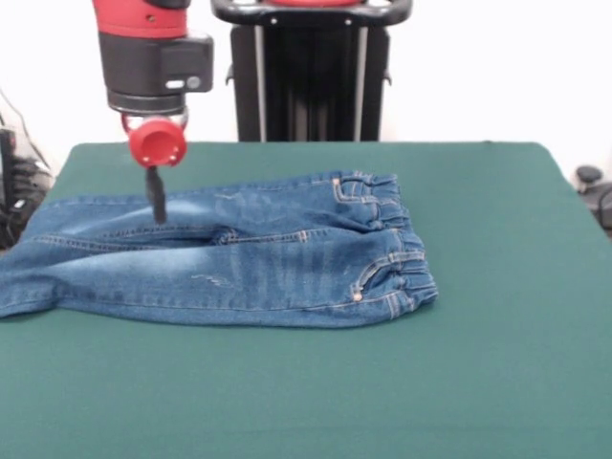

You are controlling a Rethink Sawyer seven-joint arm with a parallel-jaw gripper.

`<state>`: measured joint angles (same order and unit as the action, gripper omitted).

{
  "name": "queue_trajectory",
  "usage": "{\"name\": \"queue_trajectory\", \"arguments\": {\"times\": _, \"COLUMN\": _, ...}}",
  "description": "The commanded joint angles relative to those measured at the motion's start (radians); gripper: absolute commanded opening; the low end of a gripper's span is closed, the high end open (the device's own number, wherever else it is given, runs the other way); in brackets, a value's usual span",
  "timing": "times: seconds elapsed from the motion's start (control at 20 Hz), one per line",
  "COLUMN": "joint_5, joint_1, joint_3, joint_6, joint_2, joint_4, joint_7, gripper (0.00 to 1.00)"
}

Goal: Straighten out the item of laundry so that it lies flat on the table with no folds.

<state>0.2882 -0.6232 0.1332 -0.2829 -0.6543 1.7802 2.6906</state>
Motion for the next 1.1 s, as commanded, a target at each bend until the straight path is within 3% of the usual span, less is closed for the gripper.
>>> {"name": "queue_trajectory", "arguments": {"times": 0.05, "joint_5": -0.059, "joint_1": 0.089, "joint_3": 0.088, "joint_6": -0.029, "joint_2": 0.055, "joint_4": 0.091, "joint_7": 0.072, "gripper": 1.0}}
{"name": "queue_trajectory", "arguments": {"times": 0.55, "joint_5": -0.156, "joint_1": 0.195, "joint_3": 0.057, "joint_6": 0.014, "joint_2": 0.001, "joint_4": 0.174, "joint_7": 0.168, "gripper": 1.0}}
{"name": "queue_trajectory", "arguments": {"times": 1.1, "joint_5": -0.247, "joint_1": 0.388, "joint_3": -0.098, "joint_6": -0.035, "joint_2": -0.034, "joint_4": 0.122, "joint_7": 0.2, "gripper": 1.0}}
